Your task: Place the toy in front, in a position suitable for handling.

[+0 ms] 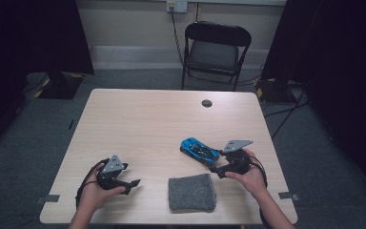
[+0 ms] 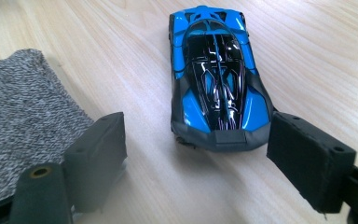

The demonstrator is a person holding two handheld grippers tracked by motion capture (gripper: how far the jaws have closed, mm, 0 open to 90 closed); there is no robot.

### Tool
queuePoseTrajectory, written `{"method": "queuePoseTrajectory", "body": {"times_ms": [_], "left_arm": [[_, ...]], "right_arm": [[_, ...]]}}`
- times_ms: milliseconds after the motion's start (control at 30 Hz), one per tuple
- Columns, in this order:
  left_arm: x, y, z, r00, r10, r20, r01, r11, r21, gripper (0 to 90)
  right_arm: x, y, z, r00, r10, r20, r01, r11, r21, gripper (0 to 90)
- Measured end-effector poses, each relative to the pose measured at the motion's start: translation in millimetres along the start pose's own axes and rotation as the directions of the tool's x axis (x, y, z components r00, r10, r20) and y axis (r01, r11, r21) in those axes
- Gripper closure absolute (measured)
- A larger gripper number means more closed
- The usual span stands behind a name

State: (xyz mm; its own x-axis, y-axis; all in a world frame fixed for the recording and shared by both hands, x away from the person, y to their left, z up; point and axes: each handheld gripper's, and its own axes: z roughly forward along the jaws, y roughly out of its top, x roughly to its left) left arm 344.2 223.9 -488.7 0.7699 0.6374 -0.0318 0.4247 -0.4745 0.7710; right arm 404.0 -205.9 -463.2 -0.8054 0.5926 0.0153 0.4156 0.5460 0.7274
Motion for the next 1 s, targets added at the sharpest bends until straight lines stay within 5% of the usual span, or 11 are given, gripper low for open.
{"method": "queuePoseTrajectory", "body": {"times_ms": [300,567,1000], "left_arm": [[-35.4,22.4,5.5,0.9891,0.065,0.132,-0.059,0.9969,-0.052,19.8],[-63.2,36.2,14.4,0.9659,0.107,0.236,-0.092,0.9931,-0.073,27.7],[-92.1,44.4,37.0,0.9383,0.149,0.312,-0.139,0.9888,-0.054,29.7]], "right_arm": [[6.7,2.6,3.5,0.9998,-0.011,-0.017,0.010,1.000,-0.010,22.6],[14.2,7.3,1.6,0.9981,-0.028,-0.054,0.026,0.999,-0.040,31.0],[16.4,7.3,6.3,0.9968,-0.028,-0.074,0.026,0.999,-0.024,35.3]]}}
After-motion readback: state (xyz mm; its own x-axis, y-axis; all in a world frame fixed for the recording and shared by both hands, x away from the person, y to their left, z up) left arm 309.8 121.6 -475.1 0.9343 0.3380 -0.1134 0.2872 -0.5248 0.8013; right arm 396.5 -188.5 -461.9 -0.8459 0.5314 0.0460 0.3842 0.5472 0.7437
